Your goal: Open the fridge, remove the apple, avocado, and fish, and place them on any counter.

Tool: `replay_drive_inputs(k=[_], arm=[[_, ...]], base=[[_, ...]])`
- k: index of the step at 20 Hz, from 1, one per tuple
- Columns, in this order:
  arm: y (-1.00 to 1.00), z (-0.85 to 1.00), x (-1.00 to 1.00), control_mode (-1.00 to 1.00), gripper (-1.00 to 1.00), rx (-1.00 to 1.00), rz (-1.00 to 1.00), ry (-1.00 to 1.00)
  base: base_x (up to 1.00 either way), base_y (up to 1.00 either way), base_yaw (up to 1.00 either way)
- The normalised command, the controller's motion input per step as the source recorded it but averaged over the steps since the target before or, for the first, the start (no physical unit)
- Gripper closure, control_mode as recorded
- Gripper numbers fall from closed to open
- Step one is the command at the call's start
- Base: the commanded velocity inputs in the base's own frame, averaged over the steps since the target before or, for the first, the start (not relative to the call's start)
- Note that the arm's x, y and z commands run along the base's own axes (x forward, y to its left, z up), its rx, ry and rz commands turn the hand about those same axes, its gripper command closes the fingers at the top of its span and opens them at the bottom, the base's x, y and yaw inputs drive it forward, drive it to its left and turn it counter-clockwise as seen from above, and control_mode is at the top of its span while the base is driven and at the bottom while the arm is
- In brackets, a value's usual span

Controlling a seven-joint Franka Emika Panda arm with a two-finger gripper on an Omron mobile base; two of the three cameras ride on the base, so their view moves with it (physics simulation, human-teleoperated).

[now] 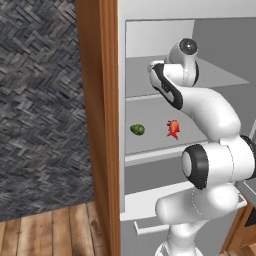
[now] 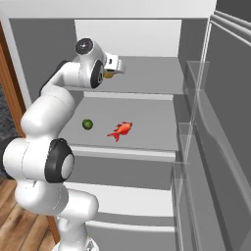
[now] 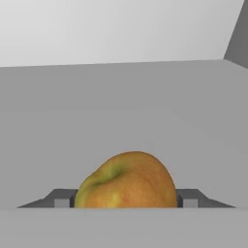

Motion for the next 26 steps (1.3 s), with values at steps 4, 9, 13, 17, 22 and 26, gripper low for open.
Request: replay_drive_inputs(k=[4, 9, 13, 17, 22, 26], arm=[[0.0, 0.0, 0.0, -1.0, 1.0, 0.0, 0.0, 0.0], [0.05, 0.08, -0.29, -1.0, 1.0, -0.02, 0.0, -0.05], [0.22, 0.41, -0.98, -1.0, 1.0, -0.01, 0.0, -0.06], [0.11, 0.52, -1.0, -1.0, 1.0, 0.0, 0.0, 0.0], [0.16, 0.68, -1.0, -1.0, 1.0, 0.0, 0.0, 0.02], [0.07, 0.26, -1.0, -1.0, 1.0, 0.0, 0.02, 0.04]], base=[[0.0, 0.0, 0.0], [0.0, 0.0, 0.0], [0.0, 0.0, 0.0], [0.0, 0.0, 0.0], [0.0, 0.0, 0.0], [0.0, 0.0, 0.0]])
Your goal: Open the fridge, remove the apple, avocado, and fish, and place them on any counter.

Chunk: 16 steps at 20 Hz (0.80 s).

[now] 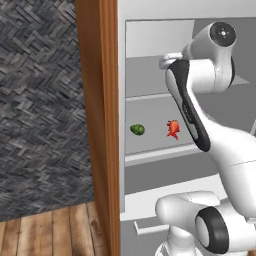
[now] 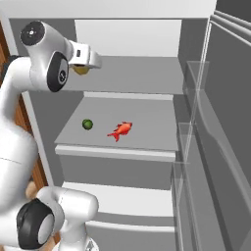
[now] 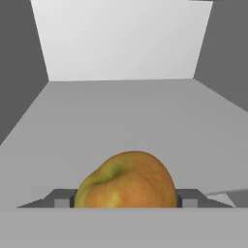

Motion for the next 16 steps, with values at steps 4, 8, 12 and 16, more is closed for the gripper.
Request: replay_drive_inputs(k=[4, 8, 12, 16], arm=[[0.0, -0.28, -1.0, -1.0, 1.0, 0.0, 0.03, 0.0], [0.0, -0.63, -1.0, -1.0, 1.0, 0.02, 0.02, -0.02], [0.0, -0.57, -1.0, -1.0, 1.0, 0.03, 0.0, -0.11], [0.0, -0.22, -0.8, -1.0, 1.0, 0.03, 0.0, -0.05]], base=[[0.0, 0.0, 0.0], [0.0, 0.0, 0.0], [0.0, 0.0, 0.0], [0.0, 0.0, 0.0]])
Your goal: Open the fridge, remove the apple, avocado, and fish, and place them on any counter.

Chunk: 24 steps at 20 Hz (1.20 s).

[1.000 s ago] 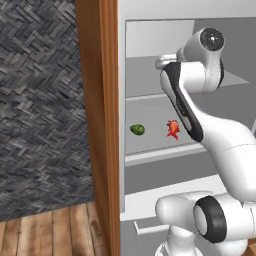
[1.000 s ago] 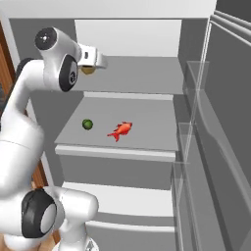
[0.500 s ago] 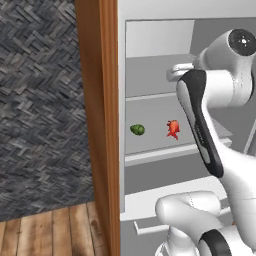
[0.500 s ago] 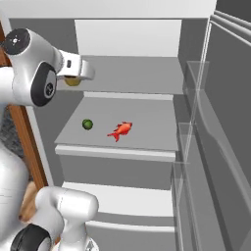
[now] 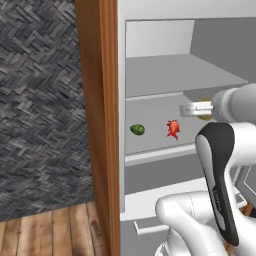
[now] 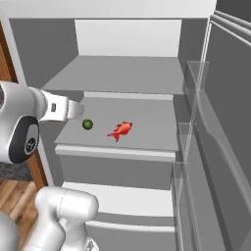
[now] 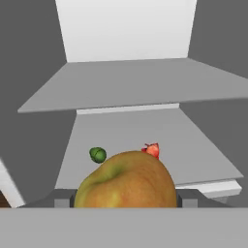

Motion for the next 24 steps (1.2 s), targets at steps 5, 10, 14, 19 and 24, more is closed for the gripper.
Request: replay_drive_inputs(k=[5, 10, 14, 19, 24], arm=[[0.0, 0.0, -0.37, -1.0, 1.0, 0.02, 0.0, -0.01], [0.0, 0.0, -0.01, -1.0, 1.0, 0.0, 0.0, 0.0], [0.0, 0.0, 0.0, -1.0, 1.0, 0.0, 0.0, 0.0], [0.0, 0.0, 0.0, 1.0, 1.0, 0.0, 0.0, 0.0], [0.0, 0.0, 0.0, 1.0, 1.0, 0.0, 0.0, 0.0]], base=[[0.0, 0.0, 0.0], [0.0, 0.0, 0.0], [0.0, 0.0, 0.0], [-0.02, 0.03, 0.0], [-0.7, 0.54, 0.12]])
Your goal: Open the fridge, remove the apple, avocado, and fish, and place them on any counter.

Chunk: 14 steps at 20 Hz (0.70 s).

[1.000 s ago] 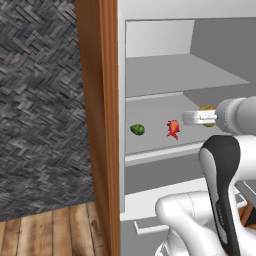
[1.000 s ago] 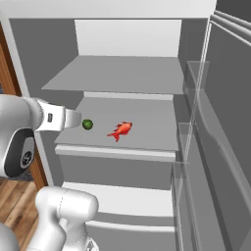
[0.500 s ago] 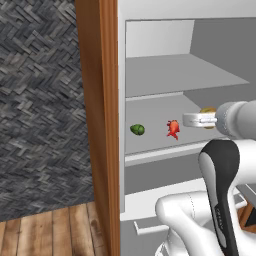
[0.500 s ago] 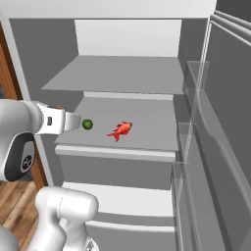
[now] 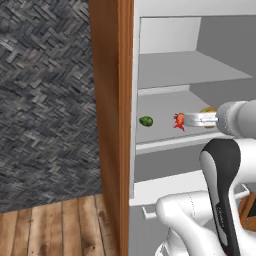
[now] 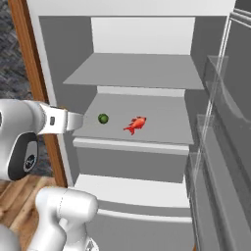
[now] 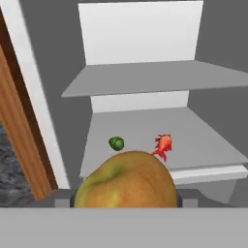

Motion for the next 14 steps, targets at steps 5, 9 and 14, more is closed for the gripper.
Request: replay_drive_inputs(k=[5, 9, 14], arm=[[0.0, 0.0, 0.0, 1.0, 1.0, 0.0, 0.0, 0.0], [0.0, 0.0, 0.0, 1.0, 1.0, 0.0, 0.0, 0.0], [0.0, 0.0, 0.0, 1.0, 1.0, 0.0, 0.0, 0.0]], base=[[-0.98, 0.81, 0.32], [-0.86, 0.76, 0.62], [-0.47, 0.29, 0.89]])
